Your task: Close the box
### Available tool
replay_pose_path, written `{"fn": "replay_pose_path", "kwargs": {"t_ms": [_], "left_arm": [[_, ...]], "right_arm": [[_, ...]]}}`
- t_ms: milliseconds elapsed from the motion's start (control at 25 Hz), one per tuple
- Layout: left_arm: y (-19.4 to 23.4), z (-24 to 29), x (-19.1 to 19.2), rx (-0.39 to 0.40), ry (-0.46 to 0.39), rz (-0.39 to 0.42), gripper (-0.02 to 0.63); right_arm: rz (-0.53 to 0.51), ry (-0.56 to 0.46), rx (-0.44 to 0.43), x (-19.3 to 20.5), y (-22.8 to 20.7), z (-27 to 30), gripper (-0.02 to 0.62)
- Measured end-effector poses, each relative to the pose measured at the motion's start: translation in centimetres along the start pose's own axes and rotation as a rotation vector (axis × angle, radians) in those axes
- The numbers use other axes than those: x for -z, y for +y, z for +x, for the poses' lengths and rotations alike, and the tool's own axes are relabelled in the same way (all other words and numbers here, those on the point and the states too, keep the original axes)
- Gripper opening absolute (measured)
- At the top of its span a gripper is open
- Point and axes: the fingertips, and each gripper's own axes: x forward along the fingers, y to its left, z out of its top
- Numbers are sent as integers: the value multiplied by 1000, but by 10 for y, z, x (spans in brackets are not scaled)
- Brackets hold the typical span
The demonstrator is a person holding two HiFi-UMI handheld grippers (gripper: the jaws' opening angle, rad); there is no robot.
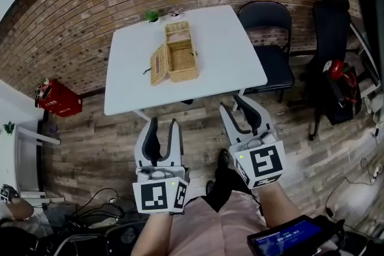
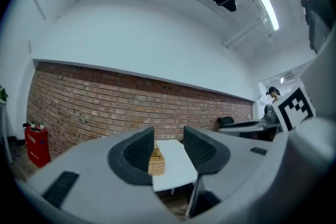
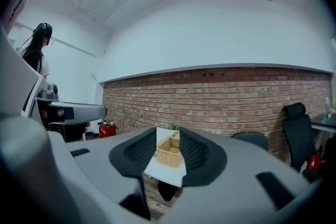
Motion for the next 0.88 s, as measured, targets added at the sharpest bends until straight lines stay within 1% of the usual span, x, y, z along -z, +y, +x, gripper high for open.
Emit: {"fn": "replay_pose_path", "kwargs": {"t_ms": [240, 440, 560, 680, 880], "left_arm": [[15, 48, 23, -11, 45, -7, 183], [29, 97, 28, -25, 58, -10, 183], [39, 128, 23, -51, 51, -7, 183], [47, 155, 16, -76, 35, 14, 183], [53, 187, -6, -110, -5, 27, 183]], "right_arm": [[15, 27, -16, 16, -20, 50, 138], [18, 52, -47, 22, -40, 98, 138], [7, 51, -68, 18, -58, 126, 137], [8, 35, -83, 13, -78, 152, 137], [-6, -16, -112, -13, -99, 183, 133]]}}
